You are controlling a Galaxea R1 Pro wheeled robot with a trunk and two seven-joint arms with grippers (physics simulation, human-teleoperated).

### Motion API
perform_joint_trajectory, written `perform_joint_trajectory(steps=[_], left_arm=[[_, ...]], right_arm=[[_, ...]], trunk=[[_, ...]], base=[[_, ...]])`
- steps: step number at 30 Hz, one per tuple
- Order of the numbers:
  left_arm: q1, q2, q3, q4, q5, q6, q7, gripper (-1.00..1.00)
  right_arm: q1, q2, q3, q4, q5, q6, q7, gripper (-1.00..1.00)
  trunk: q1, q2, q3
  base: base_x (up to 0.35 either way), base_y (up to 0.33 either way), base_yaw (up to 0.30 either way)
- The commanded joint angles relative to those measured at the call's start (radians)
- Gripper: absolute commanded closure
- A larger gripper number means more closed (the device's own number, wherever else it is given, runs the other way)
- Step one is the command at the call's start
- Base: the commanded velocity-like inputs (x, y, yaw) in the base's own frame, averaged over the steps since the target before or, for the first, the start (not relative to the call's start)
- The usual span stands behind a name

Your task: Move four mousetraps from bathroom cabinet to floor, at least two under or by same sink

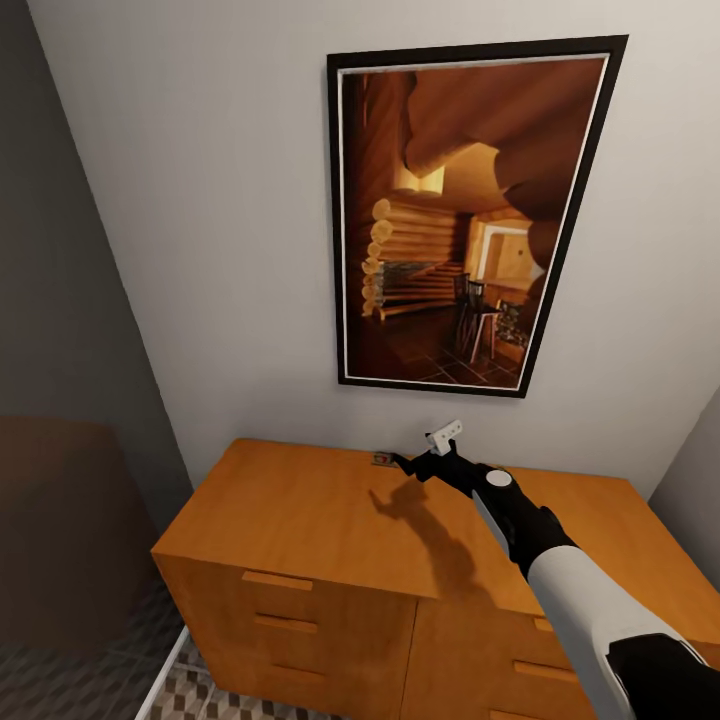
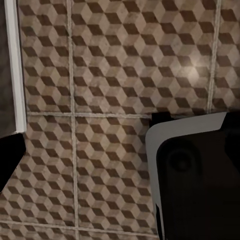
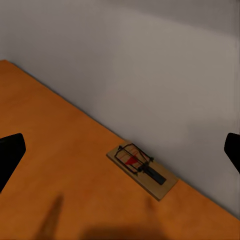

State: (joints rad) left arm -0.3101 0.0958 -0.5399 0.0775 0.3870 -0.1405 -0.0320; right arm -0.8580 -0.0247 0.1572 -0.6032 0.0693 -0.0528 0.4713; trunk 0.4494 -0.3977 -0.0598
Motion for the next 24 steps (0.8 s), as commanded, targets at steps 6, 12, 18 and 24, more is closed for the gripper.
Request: perform_joint_trajectory(steps=[6,12,18,24], left_arm=[[0.006,0.001,-0.008,0.004,0.009,-0.001,-0.003,-1.0],[0.009,0.002,-0.008,0.004,0.009,-0.001,-0.003,-1.0],[0.011,0.002,-0.008,0.004,0.009,0.0,-0.003,-1.0],[0.012,-0.007,-0.003,-0.008,0.015,-0.01,-0.01,-1.0]], right_arm=[[-0.001,-0.011,0.003,0.001,0.007,-0.005,0.0,-1.0],[-0.001,-0.016,0.004,0.001,0.007,-0.005,0.0,-1.0],[-0.001,-0.017,0.007,0.002,0.007,-0.009,0.003,-1.0],[0.002,-0.009,0.006,-0.008,0.009,-0.003,0.006,-1.0]], trunk=[[0.001,-0.002,-0.002],[0.001,-0.002,-0.002],[0.001,-0.002,-0.002],[0.001,-0.002,-0.002]], base=[[0.0,0.0,0.0],[0.0,0.0,0.0],[0.0,0.0,0.0],[0.0,0.0,0.0]])
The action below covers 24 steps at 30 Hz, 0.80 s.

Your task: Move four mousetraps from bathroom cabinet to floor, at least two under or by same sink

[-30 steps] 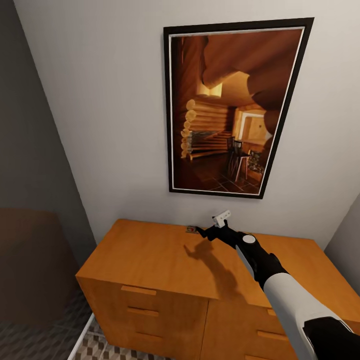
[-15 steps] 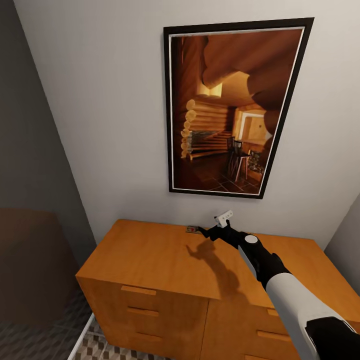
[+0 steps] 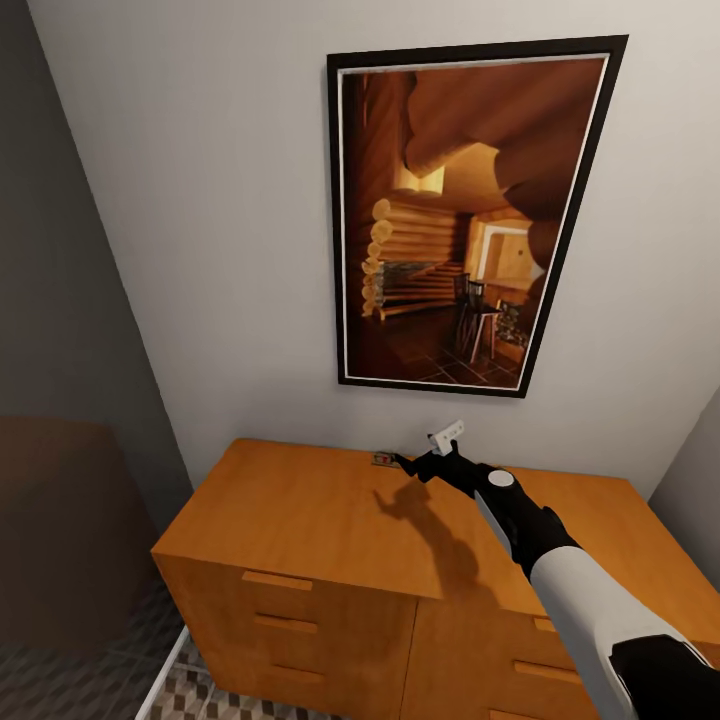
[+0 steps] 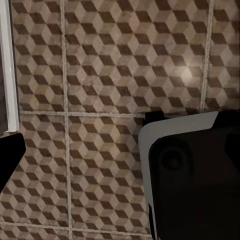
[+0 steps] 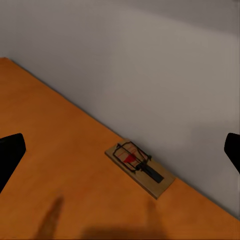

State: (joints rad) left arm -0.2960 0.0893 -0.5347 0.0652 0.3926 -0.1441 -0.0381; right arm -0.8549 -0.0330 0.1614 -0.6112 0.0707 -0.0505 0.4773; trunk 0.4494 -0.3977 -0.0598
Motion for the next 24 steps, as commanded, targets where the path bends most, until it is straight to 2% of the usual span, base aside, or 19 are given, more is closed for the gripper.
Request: perform_joint_trajectory(steps=[1,6,10,24], left_arm=[[-0.002,-0.001,-0.008,0.004,0.009,-0.006,-0.004,-1.0],[-0.002,-0.005,-0.008,-0.001,0.009,-0.011,-0.004,-1.0],[-0.002,-0.027,-0.011,-0.02,0.009,-0.033,-0.002,-1.0],[-0.002,-0.032,-0.011,-0.019,0.009,-0.112,-0.002,-1.0]], right_arm=[[-0.001,-0.001,0.002,0.0,0.008,-0.005,0.0,-1.0],[-0.001,-0.001,0.003,0.001,0.008,-0.004,0.0,-1.0],[0.0,-0.014,0.005,0.007,0.006,-0.005,0.002,-1.0],[0.0,-0.019,0.006,0.011,0.006,-0.006,0.003,-1.0]], trunk=[[0.001,-0.002,-0.002],[0.001,-0.002,-0.002],[0.001,-0.002,-0.002],[0.001,-0.002,-0.002]], base=[[0.0,0.0,0.0],[0.0,0.0,0.0],[0.0,0.0,0.0],[0.0,0.0,0.0]])
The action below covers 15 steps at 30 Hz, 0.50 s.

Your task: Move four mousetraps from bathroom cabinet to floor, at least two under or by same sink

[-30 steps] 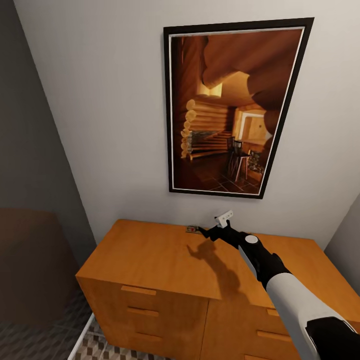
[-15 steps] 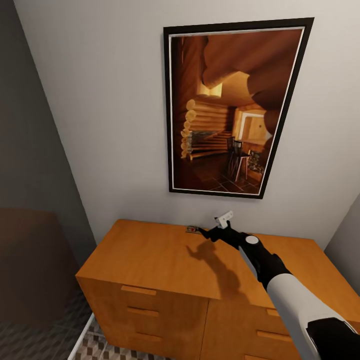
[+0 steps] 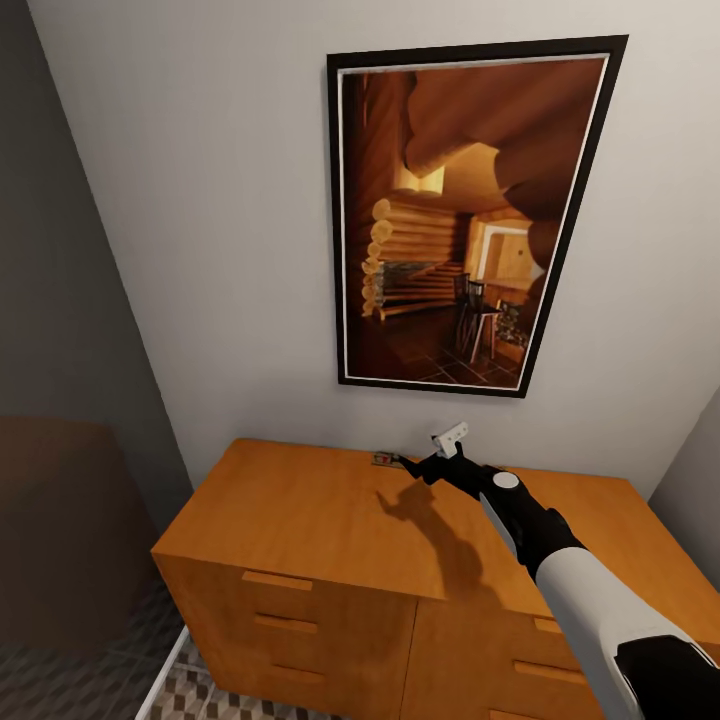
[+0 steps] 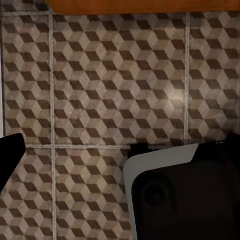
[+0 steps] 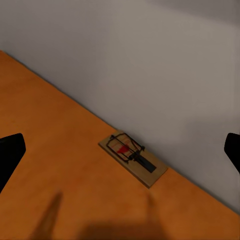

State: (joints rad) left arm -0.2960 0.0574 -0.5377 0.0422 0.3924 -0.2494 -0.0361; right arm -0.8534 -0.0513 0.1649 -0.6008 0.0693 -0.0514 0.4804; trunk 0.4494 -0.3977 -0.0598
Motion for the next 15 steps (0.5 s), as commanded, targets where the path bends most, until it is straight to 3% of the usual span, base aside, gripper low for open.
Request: perform_joint_trajectory(steps=[1,15], left_arm=[[-0.002,-0.001,-0.008,0.004,0.01,-0.012,-0.004,-1.0],[-0.002,-0.002,-0.008,0.004,0.01,-0.031,-0.004,-1.0]], right_arm=[[-0.001,-0.001,0.002,0.001,0.007,-0.005,0.0,-1.0],[-0.001,0.001,0.002,0.033,0.007,-0.006,-0.002,-1.0]], trunk=[[0.001,-0.002,-0.002],[0.001,-0.002,-0.002]], base=[[0.0,0.0,0.0],[0.0,0.0,0.0]])
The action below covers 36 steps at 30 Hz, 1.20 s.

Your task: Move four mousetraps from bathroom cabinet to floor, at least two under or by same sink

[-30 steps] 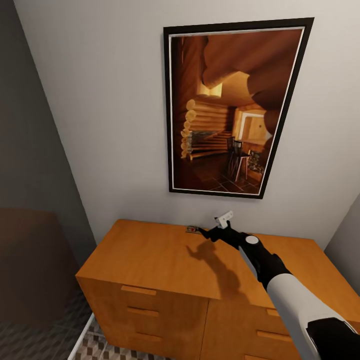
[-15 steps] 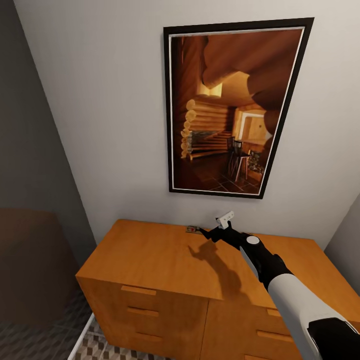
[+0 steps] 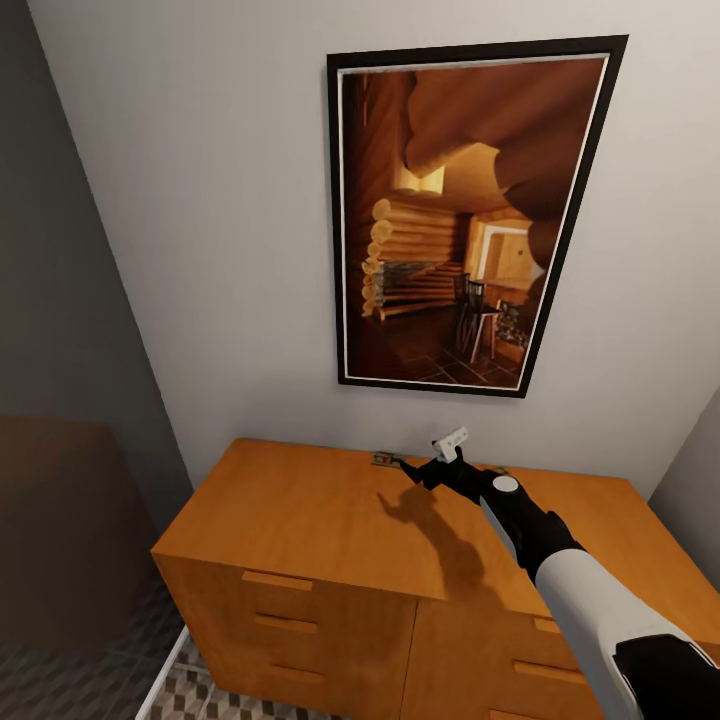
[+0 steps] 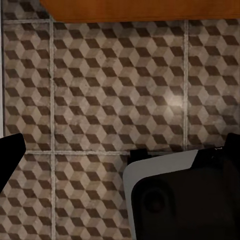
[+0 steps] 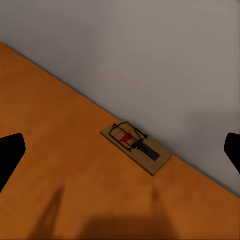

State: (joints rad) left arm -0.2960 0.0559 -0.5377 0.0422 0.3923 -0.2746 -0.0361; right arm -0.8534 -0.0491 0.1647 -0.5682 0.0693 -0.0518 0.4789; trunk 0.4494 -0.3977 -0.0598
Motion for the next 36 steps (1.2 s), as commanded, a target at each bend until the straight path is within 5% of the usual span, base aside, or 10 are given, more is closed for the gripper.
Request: perform_joint_trajectory(steps=[1,36], left_arm=[[-0.002,-0.001,-0.008,0.004,0.01,-0.006,-0.004,-1.0],[-0.002,-0.002,-0.008,0.007,0.01,-0.006,-0.004,-1.0]], right_arm=[[-0.001,-0.001,0.003,0.001,0.007,-0.005,-0.001,-1.0],[-0.001,-0.002,0.003,0.045,0.006,-0.004,0.005,-1.0]], trunk=[[0.001,-0.002,-0.002],[0.001,-0.002,-0.002]], base=[[0.0,0.0,0.0],[0.0,0.0,0.0]])
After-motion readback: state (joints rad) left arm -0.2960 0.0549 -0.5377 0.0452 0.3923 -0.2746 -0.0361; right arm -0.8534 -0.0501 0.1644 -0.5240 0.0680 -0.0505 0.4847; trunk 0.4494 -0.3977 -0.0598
